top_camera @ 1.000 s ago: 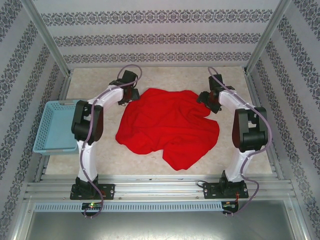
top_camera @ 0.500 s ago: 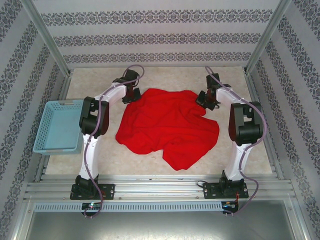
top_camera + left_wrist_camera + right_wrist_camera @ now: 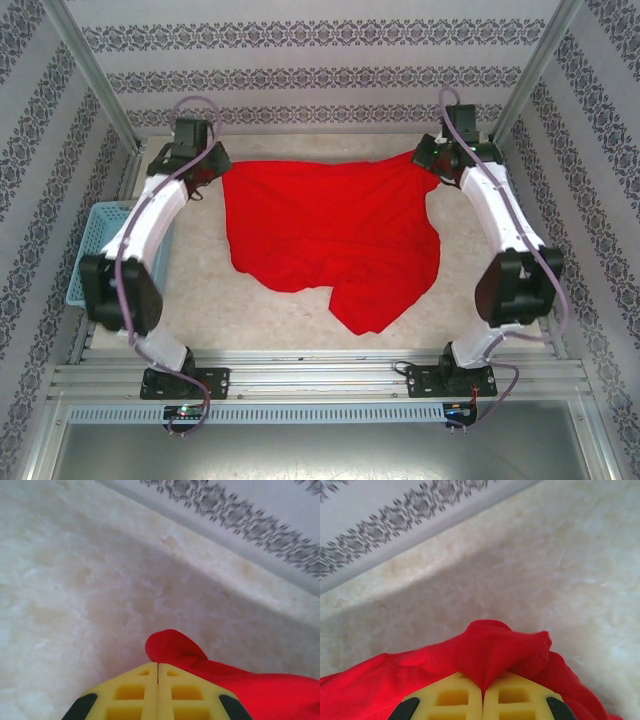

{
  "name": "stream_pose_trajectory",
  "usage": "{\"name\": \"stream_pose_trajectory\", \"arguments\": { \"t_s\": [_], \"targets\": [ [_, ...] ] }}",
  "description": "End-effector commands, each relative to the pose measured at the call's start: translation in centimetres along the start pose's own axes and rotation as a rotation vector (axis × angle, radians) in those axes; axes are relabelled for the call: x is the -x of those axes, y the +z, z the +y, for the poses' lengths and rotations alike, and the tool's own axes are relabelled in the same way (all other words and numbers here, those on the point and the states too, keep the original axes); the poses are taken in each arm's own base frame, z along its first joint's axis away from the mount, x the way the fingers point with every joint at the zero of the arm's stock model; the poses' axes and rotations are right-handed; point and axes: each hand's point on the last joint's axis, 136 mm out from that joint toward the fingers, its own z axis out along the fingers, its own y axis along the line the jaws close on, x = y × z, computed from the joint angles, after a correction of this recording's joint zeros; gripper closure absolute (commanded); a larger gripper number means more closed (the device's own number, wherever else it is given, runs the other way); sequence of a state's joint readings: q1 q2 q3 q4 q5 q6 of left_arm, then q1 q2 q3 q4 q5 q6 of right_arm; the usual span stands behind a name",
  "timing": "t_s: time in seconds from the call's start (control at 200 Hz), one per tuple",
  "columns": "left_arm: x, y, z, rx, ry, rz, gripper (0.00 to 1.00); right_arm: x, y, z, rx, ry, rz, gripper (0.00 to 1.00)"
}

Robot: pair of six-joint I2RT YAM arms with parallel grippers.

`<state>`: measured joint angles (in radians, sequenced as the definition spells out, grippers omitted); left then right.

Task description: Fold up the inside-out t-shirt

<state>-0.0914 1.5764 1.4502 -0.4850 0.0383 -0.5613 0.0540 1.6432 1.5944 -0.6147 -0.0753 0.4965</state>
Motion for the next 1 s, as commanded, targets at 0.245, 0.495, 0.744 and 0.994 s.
{"name": "stream_pose_trajectory", "arguments": {
  "t_s": [0.245,0.495,0.744,0.994],
  "targets": [
    [-17.4,-3.8,8.3,0.02,-0.196,0.22,1.0,-16.7,-3.8,-7.3,-0.075,0.035,0.211,1.0],
    [-28.5,-4.0,14.0,0.152,-0.236,0.477,0.91,-27.6,-3.8,-13.4,-0.183,0.179,0.382,0.67],
    [-20.6,-4.0,11.8,0.183,-0.096,0.328,0.45,-20.7,-5.0,-11.6,-0.199,0.077,0.23,0.4],
    [-18.8,-0.1,10.6,0.228,0.01,0.39,0.37,-19.3,-3.4,-10.6,-0.19,0.054,0.242,0.39]
  ]
}}
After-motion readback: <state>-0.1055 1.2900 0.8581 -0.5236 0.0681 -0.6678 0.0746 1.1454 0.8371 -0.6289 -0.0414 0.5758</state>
